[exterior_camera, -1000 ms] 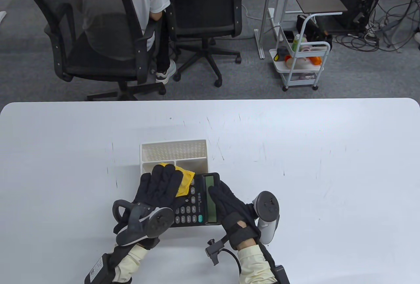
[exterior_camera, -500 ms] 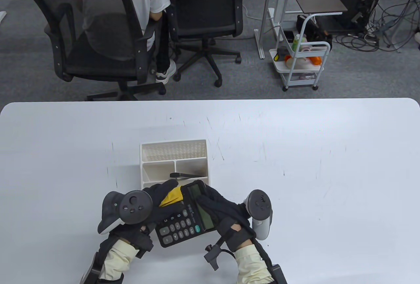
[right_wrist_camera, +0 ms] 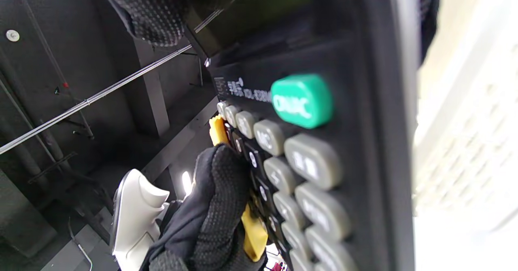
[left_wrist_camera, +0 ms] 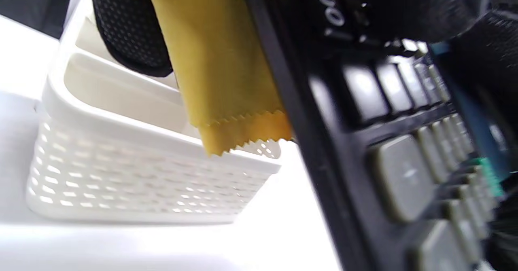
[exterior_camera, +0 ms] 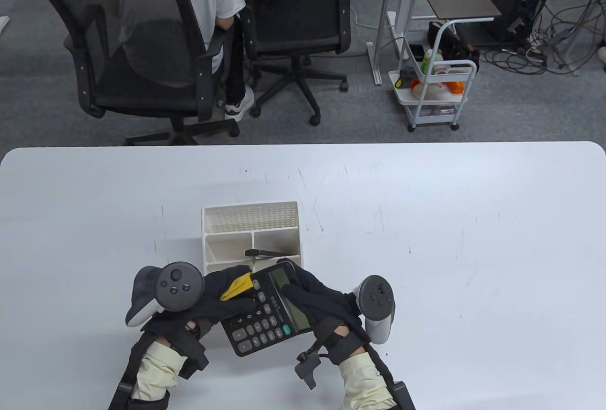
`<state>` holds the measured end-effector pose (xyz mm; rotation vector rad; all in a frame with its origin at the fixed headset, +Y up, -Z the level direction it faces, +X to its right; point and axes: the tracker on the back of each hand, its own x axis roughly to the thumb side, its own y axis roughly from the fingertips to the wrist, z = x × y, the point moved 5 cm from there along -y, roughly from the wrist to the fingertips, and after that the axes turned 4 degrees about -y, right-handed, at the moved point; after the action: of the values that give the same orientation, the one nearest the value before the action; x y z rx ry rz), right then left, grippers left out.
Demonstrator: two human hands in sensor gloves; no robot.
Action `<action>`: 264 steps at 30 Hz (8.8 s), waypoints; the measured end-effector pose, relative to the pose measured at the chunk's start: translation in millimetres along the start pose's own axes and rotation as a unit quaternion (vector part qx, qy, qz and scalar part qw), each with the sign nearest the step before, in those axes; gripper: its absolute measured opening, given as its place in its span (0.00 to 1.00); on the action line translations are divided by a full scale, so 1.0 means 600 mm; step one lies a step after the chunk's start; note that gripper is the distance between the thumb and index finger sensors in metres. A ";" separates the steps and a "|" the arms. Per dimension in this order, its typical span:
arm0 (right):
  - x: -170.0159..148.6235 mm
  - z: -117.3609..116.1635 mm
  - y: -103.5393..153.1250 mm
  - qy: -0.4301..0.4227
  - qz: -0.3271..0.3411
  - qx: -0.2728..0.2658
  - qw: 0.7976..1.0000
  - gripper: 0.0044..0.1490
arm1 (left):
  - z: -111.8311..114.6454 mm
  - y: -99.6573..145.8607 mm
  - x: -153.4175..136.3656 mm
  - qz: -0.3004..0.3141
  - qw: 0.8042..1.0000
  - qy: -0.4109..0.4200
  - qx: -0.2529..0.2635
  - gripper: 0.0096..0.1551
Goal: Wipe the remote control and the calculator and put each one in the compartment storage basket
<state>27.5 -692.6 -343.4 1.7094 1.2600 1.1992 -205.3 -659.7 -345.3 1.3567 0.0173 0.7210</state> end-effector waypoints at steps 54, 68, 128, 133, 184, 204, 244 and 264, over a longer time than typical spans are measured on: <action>-0.011 0.098 0.045 -0.197 -0.007 -0.259 0.946 0.47 | 0.025 0.024 0.163 0.129 0.912 -0.319 0.224 0.34; -0.012 0.099 0.048 -0.172 -0.018 -0.265 0.949 0.46 | 0.025 0.019 0.151 0.104 0.924 -0.312 0.194 0.35; 0.001 0.044 0.016 -0.026 -0.030 -0.125 0.991 0.43 | 0.018 0.000 0.099 0.018 0.966 -0.215 0.140 0.35; -0.001 0.029 0.012 0.003 -0.030 -0.099 0.995 0.43 | 0.018 -0.001 0.108 0.060 0.980 -0.133 0.136 0.36; -0.010 0.044 0.019 -0.063 -0.032 -0.133 0.989 0.42 | 0.032 0.005 0.133 0.079 0.969 -0.193 0.136 0.35; -0.014 0.118 0.048 -0.165 -0.025 -0.253 0.953 0.42 | 0.079 0.002 0.179 0.123 0.923 -0.333 0.151 0.48; 0.053 0.032 0.014 -0.023 0.084 -0.107 0.990 0.48 | -0.020 0.007 0.064 0.107 0.961 0.219 0.128 0.32; 0.054 0.053 0.023 0.053 0.085 -0.169 0.980 0.44 | -0.040 0.018 0.057 0.114 0.951 0.251 0.140 0.32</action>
<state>65.2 -665.7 -332.6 1.5390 0.9167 1.5254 -193.1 -621.7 -328.3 1.4228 0.3862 1.2861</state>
